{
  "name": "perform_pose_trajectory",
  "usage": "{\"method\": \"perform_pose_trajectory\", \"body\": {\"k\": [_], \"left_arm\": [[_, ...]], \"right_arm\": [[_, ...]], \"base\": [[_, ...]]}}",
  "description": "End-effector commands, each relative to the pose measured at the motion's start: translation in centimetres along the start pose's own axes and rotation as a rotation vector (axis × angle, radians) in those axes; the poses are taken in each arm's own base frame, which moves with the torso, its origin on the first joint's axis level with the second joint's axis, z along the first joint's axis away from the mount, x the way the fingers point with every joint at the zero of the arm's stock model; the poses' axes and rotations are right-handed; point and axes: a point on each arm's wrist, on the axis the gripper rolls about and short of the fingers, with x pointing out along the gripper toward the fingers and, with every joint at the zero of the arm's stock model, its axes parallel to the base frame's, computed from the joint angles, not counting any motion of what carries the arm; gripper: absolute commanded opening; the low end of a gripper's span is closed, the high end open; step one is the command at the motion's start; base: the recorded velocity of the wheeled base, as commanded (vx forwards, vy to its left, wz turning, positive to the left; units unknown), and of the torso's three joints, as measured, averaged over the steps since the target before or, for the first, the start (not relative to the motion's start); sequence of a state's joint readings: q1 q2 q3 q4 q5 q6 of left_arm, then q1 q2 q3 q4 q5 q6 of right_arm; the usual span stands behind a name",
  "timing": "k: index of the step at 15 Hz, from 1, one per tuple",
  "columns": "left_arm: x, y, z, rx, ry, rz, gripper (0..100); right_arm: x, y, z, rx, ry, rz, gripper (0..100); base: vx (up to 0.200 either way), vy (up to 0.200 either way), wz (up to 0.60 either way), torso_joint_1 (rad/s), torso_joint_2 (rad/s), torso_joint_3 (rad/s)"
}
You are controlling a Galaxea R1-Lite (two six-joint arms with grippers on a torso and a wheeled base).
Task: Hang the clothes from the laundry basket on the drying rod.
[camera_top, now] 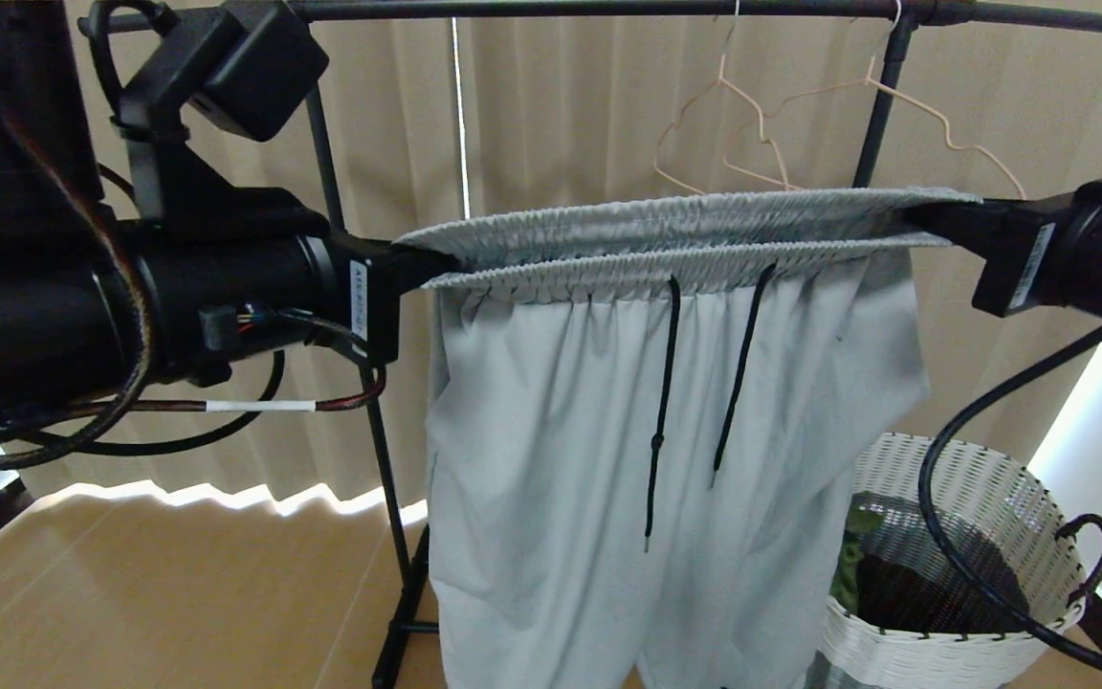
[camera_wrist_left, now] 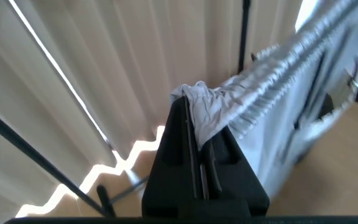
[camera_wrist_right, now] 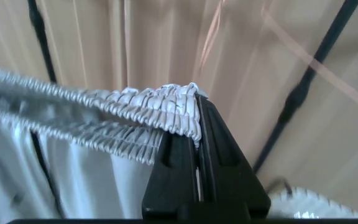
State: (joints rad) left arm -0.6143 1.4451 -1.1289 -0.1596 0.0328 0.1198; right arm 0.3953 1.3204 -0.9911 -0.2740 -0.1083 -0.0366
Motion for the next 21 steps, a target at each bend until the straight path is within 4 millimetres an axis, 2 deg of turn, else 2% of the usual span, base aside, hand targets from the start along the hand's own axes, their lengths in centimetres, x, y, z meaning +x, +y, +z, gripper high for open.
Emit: {"method": "perform_pose_trajectory", "body": {"k": [1, 3, 4, 5, 8, 10, 12, 14, 17, 18, 21], "left_arm": [[2.2, 0.3, -0.5, -0.002, 0.01, 0.017, 0], [3.1, 0.8, -0.5, -0.005, 0.009, 0.034, 0], [3.2, 0.8, -0.4, -0.005, 0.006, 0.035, 0], [4.0, 1.0, -0.3, -0.014, 0.006, 0.039, 0], [4.0, 1.0, -0.3, -0.018, 0.006, 0.039, 0], [3.8, 1.0, -0.3, -0.02, 0.009, 0.039, 0], [3.1, 1.1, -0.4, -0.02, 0.011, 0.043, 0], [1.9, 1.4, -0.7, -0.021, 0.016, 0.056, 0], [-1.3, 1.3, -0.9, -0.02, 0.012, 0.05, 0], [-2.0, 1.2, -1.0, -0.018, 0.012, 0.047, 0], [-5.8, 0.8, -0.7, -0.011, -0.012, -0.075, 0]], "right_arm": [[-3.4, -0.4, 0.8, -0.001, 0.004, 0.009, 0], [-5.1, -0.4, 0.4, -0.004, 0.045, 0.026, 0], [-5.2, -0.4, 0.4, -0.004, 0.046, 0.026, 0], [-6.4, -0.1, -0.5, -0.008, 0.069, 0.074, 0], [-6.8, 0.3, -1.1, -0.012, 0.083, 0.105, 0], [-6.3, 0.4, -1.2, -0.015, 0.092, 0.1, 0], [-5.1, 0.3, -1.1, -0.015, 0.105, 0.079, 0], [-3.2, -0.7, -1.1, -0.009, 0.125, 0.011, 0], [0.9, -0.8, -0.6, 0.0, 0.072, -0.011, 0], [1.5, -0.8, -0.5, 0.001, 0.059, -0.01, 0], [4.1, -0.5, 0.3, 0.007, -0.002, 0.003, 0]], "base": [[0.0, 0.0, 0.0, 0.0, 0.0, 0.0], [0.0, 0.0, 0.0, 0.0, 0.0, 0.0], [0.0, 0.0, 0.0, 0.0, 0.0, 0.0], [0.0, 0.0, 0.0, 0.0, 0.0, 0.0], [0.0, 0.0, 0.0, 0.0, 0.0, 0.0], [0.0, 0.0, 0.0, 0.0, 0.0, 0.0], [0.0, 0.0, 0.0, 0.0, 0.0, 0.0], [0.0, 0.0, 0.0, 0.0, 0.0, 0.0], [0.0, 0.0, 0.0, 0.0, 0.0, 0.0], [0.0, 0.0, 0.0, 0.0, 0.0, 0.0], [0.0, 0.0, 0.0, 0.0, 0.0, 0.0]]}}
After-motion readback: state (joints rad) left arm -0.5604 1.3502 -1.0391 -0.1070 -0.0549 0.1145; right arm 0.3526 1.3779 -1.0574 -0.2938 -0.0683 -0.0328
